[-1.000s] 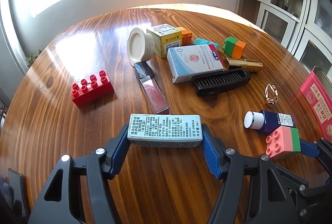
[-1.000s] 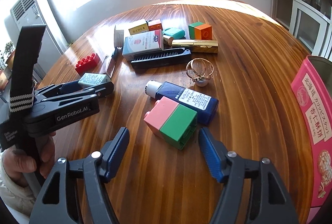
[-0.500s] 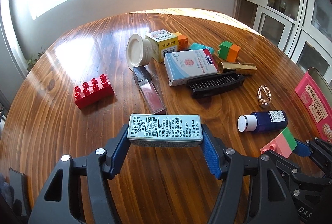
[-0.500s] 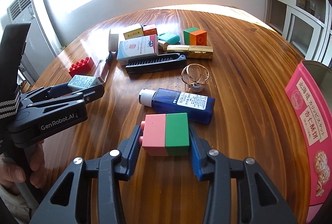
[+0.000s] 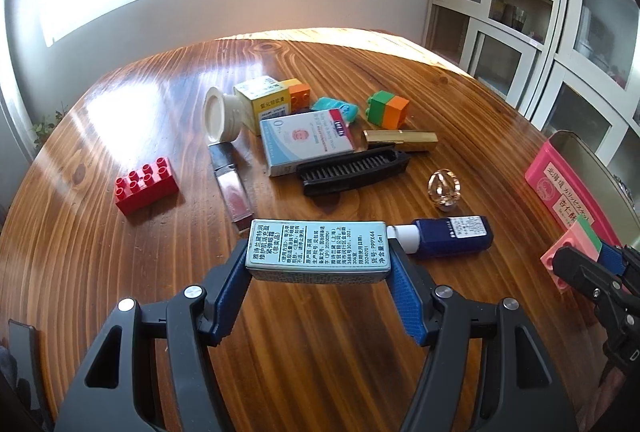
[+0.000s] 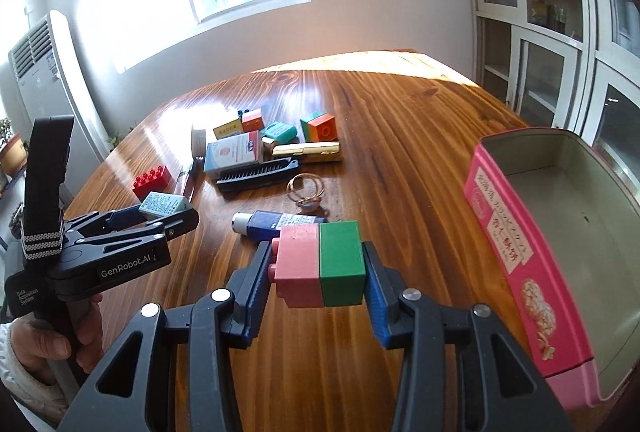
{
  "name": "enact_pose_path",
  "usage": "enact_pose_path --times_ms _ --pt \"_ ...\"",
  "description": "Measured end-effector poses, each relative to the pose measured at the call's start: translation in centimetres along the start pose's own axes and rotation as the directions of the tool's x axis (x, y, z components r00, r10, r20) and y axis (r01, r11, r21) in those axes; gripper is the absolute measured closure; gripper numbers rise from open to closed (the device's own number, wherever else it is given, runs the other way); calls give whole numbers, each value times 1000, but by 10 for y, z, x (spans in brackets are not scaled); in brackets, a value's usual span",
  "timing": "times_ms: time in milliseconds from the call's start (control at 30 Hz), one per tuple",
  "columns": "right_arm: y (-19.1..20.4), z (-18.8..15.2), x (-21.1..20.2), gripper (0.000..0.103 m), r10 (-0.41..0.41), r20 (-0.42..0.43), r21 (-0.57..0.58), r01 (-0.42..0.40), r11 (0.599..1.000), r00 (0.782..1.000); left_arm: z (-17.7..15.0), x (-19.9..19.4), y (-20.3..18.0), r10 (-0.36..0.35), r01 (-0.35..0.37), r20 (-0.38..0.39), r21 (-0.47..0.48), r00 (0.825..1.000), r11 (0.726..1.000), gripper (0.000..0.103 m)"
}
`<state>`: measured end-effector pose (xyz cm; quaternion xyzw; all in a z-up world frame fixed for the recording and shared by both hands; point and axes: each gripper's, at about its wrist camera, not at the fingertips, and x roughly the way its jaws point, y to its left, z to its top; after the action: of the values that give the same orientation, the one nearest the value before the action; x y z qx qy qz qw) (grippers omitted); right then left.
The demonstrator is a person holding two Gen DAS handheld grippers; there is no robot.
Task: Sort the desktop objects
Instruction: 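Carry both held items into the pink tin and open both tools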
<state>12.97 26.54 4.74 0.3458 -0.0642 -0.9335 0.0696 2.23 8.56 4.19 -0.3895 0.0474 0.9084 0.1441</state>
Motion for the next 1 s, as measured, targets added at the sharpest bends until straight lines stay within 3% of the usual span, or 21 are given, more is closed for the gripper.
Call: enact_pose_path --times_ms 433,767,1000 --pt "-87 -4 -57 56 -161 149 170 135 976 976 16 -20 -93 -117 113 26 138 993 984 35" --pt "-153 -19 -85 56 -263 183 287 204 936 947 29 -22 -181 -263 254 3 251 965 934 35" --pt "-177 -24 -94 56 -306 194 322 234 917 932 34 -23 -226 -308 293 1 314 951 903 35"
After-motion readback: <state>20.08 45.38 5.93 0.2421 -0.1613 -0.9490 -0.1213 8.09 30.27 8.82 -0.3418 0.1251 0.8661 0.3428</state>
